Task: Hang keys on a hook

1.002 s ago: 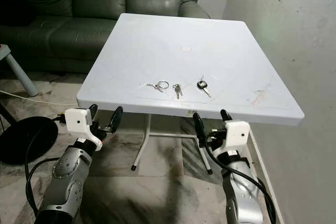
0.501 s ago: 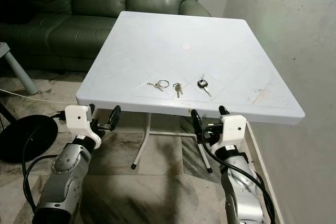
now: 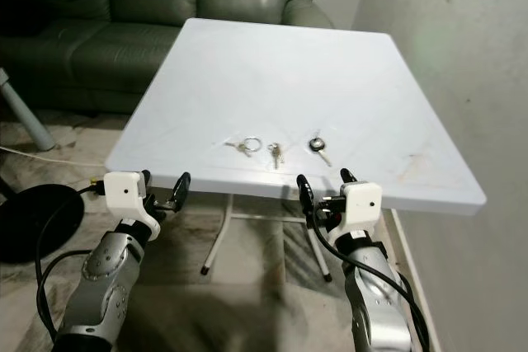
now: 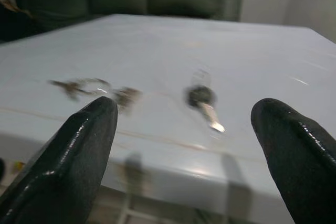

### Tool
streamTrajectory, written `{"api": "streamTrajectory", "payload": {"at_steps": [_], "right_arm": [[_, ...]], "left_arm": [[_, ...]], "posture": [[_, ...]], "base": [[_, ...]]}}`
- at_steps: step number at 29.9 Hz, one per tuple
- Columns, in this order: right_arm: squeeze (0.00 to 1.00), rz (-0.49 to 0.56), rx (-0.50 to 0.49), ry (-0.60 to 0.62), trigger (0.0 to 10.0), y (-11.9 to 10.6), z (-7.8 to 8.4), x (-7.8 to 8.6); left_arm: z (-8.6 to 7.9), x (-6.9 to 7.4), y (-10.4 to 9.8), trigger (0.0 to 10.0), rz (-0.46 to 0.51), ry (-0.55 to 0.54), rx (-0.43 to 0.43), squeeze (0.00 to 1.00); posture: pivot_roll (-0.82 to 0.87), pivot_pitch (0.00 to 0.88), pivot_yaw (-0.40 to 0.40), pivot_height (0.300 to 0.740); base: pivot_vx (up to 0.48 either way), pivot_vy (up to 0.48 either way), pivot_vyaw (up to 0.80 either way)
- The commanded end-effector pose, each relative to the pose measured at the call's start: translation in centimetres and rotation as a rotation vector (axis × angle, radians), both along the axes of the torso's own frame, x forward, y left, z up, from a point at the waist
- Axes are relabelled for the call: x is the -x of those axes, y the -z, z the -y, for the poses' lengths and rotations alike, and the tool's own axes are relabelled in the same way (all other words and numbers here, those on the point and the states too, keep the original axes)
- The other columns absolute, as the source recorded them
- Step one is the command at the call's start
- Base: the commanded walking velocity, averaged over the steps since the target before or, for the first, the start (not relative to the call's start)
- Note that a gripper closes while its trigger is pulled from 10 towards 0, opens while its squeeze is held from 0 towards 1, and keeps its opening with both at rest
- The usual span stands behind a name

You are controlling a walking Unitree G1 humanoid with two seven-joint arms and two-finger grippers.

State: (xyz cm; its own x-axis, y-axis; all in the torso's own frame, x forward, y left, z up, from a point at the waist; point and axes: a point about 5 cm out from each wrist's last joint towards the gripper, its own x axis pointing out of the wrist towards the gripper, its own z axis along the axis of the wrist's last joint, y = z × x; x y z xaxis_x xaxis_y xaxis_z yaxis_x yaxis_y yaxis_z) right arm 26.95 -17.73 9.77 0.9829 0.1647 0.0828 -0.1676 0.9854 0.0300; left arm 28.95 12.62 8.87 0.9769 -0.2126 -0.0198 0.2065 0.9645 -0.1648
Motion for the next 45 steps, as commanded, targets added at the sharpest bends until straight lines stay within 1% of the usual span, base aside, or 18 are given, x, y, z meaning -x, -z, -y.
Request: {"api": "streamTrajectory", "payload": {"at_steps": [1, 16, 45], "right_arm": [[0.0, 0.008, -0.007, -0.014, 10.0, -0.18, -0.5, -0.14], [0.0, 0.008, 0.004, -0.029, 10.0, -0.23, -0.4, -0.23], [0.0, 0.004, 0.01, -0.055, 10.0, -0.16, -0.49, -0.29]], "left_arm": [[-0.56, -0.06, -0.01, 10.0, -0.001, -0.012, -0.021, 0.0], [-0.53, -0.13, -0.08, 10.0, 0.002, -0.011, -0.018, 0.0], [-0.43, -0.17, -0.04, 10.0, 0.002, -0.013, -0.023, 0.0]], "posture": [[0.08, 0.016, -0.057, 0.74], [0.08, 0.0, -0.067, 0.74], [0.08, 0.0, -0.071, 0.74]], "base": [[0.262, 0.0, 0.0], [0.253, 0.0, 0.0], [0.251, 0.0, 0.0]]}}
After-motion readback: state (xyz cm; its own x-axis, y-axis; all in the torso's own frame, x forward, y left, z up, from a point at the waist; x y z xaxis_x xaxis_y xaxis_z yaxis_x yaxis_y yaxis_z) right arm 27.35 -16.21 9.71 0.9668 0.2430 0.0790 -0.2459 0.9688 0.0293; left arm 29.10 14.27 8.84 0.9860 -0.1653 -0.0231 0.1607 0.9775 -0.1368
